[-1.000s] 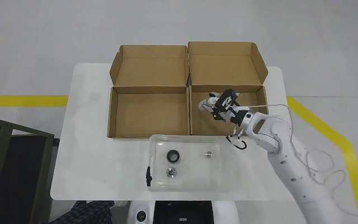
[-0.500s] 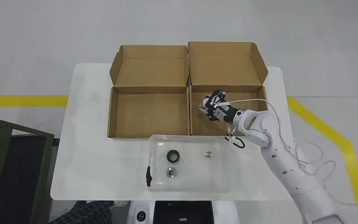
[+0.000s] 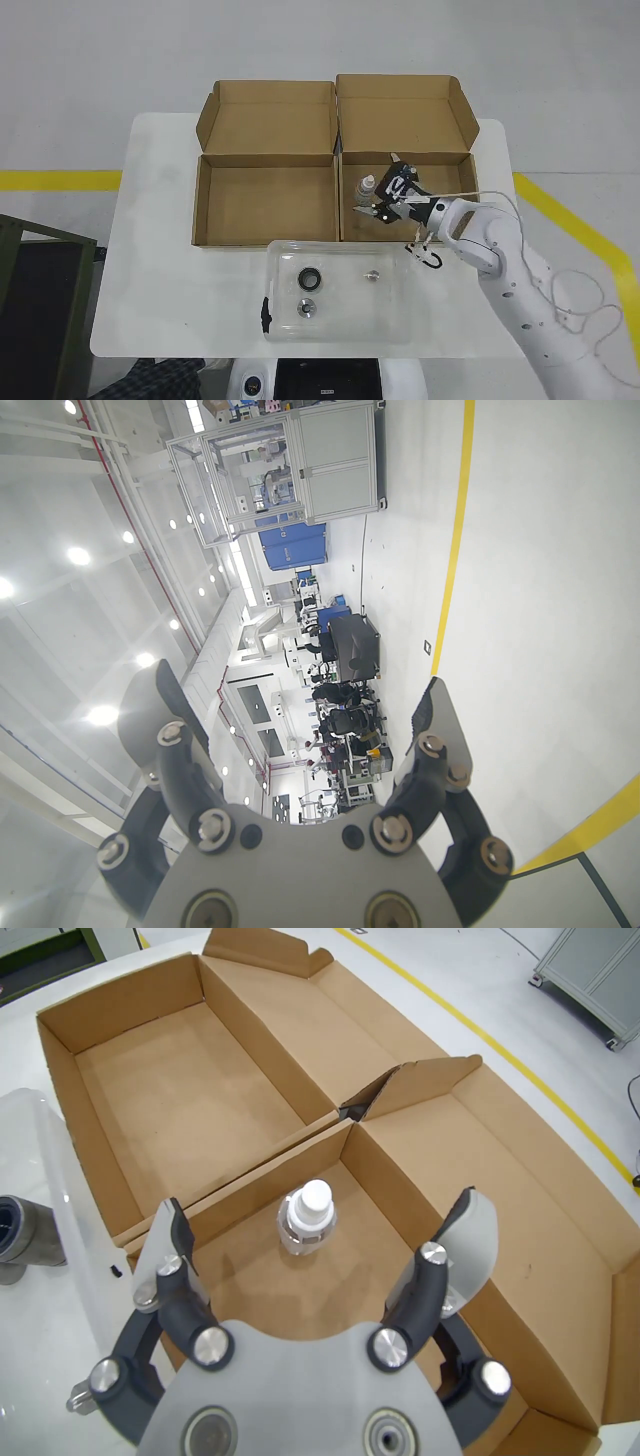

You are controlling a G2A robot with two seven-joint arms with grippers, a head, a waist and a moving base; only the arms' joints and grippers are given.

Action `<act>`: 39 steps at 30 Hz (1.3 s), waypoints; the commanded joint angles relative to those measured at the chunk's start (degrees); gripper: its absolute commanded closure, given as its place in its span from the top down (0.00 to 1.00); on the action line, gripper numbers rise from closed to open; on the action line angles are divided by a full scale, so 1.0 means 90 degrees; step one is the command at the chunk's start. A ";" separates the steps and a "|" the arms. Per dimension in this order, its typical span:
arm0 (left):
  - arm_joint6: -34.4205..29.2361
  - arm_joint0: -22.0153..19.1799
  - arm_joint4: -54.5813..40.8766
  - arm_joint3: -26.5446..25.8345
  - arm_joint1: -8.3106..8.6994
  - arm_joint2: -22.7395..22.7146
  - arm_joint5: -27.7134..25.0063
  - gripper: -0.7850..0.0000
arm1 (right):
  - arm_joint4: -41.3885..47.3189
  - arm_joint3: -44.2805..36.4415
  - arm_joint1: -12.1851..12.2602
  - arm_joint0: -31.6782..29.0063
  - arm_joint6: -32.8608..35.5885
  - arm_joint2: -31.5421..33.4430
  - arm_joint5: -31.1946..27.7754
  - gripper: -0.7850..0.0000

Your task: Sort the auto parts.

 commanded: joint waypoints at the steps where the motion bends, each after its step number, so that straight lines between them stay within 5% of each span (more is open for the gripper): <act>1: 0.0000 0.0000 0.0000 0.0000 0.0000 0.0000 0.0000 1.00 | -0.0091 -0.0427 0.0052 -0.0254 0.0031 0.0192 -0.0115 1.00; 21: 0.0000 0.0000 0.0000 0.0000 0.0000 0.0000 0.0000 1.00 | -0.0598 -0.2678 0.0391 -0.2439 0.0502 0.0730 -0.1727 1.00; 39: 0.0000 0.0000 0.0000 0.0000 0.0000 0.0000 0.0000 1.00 | -0.1590 -0.2585 0.0490 -0.2677 0.1075 0.0369 -0.1914 1.00</act>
